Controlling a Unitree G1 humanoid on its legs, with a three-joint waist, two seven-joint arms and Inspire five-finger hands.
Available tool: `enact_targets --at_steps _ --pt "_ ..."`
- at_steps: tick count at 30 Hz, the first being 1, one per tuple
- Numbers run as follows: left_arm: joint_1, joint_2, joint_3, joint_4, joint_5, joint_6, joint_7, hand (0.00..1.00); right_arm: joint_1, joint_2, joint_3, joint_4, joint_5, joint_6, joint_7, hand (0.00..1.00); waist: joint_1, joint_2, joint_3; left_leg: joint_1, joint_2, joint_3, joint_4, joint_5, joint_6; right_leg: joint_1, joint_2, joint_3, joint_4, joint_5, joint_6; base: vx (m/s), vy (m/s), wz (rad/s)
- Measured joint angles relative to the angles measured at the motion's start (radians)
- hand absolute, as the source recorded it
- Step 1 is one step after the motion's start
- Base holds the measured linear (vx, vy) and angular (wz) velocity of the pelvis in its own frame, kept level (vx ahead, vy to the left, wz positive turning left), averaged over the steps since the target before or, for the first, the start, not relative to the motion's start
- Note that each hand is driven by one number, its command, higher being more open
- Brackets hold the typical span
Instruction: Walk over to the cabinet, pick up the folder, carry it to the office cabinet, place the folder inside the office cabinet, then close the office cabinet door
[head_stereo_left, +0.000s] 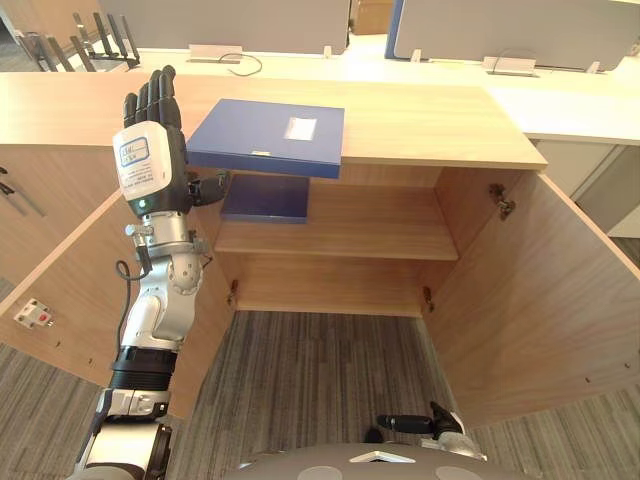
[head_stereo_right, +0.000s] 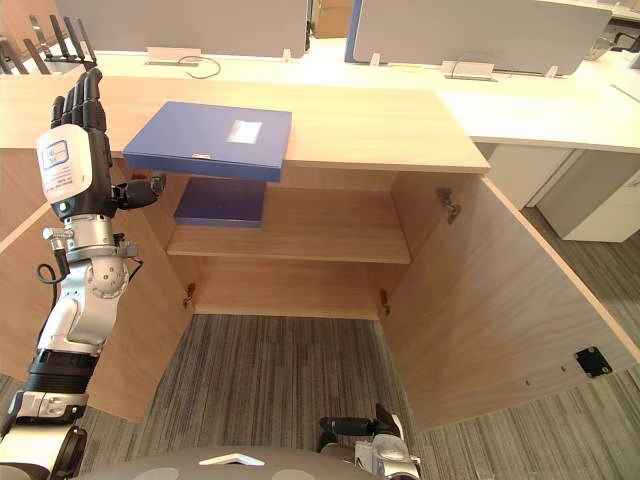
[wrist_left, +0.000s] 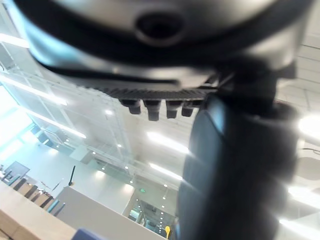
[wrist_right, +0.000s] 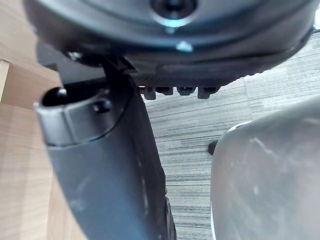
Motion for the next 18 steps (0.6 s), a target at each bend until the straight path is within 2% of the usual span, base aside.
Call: enact_targets --at_steps 6,11,18 --pt "-0.049 0.064 -0.073 0.086 0.0 -0.003 -0.022 1.0 0.0 0.0 0.009 -0.011 0.0 -0.001 0.001 1.0 -0.016 0.003 -0.003 0.022 -0.004 0.009 -0.04 0.018 0.008 -0.002 0.002 0.005 0.002 0.0 0.0 0.0 0.006 -0.05" --pt "-0.051 0.077 -0.106 0.145 0.0 -0.019 -0.043 1.0 0.0 0.0 0.009 -0.018 0.0 -0.001 0.001 1.0 -0.033 0.003 -0.002 0.034 -0.006 0.01 -0.06 0.025 0.009 0.005 0.002 0.005 -0.008 0.001 0.002 0.0 0.0 0.0" --pt "-0.091 0.1 -0.179 0.199 0.0 -0.027 -0.07 1.0 -0.001 0.0 0.008 -0.019 0.0 -0.002 0.001 1.0 -0.038 0.003 -0.002 0.034 -0.007 0.013 -0.064 0.025 0.008 0.002 0.003 0.007 -0.011 0.002 0.003 0.0 0.003 0.0"
